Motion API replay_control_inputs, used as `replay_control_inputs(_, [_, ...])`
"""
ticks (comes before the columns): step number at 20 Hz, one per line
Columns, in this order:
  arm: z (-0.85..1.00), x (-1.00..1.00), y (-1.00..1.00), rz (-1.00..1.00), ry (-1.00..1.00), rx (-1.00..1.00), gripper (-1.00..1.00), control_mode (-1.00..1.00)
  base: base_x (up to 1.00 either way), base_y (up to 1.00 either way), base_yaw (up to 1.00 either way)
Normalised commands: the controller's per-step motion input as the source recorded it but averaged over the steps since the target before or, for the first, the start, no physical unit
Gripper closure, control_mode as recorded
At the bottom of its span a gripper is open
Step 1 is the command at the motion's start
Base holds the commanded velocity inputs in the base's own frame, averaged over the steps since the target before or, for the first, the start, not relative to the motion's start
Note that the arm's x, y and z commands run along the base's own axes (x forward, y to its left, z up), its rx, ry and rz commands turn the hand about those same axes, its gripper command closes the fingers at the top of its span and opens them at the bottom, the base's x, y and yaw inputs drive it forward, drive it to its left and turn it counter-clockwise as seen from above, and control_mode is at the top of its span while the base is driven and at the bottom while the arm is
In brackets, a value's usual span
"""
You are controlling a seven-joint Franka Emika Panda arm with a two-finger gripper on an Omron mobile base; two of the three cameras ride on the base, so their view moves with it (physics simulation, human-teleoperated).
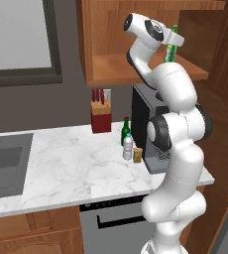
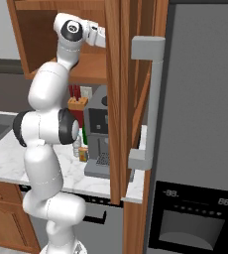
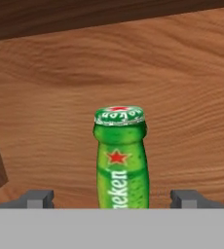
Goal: Sort all alcoholic drinks to one cabinet, and non-alcoholic drinks to the other.
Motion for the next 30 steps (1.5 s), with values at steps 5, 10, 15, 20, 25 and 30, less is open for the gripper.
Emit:
replay_control_inputs(5, [0.00,0.00,0.00,0.00,0.00,0.01,-1.00,-1.00,0.00,0.00,0.00])
replay_control_inputs(10, [0.00,-0.01,0.04,0.00,0.00,0.00,-1.00,-1.00,0.00,0.00,0.00])
replay_control_inputs(15, [0.00,-0.15,0.07,0.00,-0.01,0.00,-1.00,-1.00,0.00,0.00,0.00])
replay_control_inputs(20, [0.00,-0.16,0.11,0.00,-0.07,0.00,-1.00,-1.00,0.00,0.00,0.00])
replay_control_inputs(25, [0.00,-0.19,0.03,0.00,-0.10,0.00,-1.00,-1.00,0.00,0.00,0.00])
replay_control_inputs(30, [0.00,-0.28,0.01,0.00,-0.17,0.00,-1.00,-1.00,0.00,0.00,0.00])
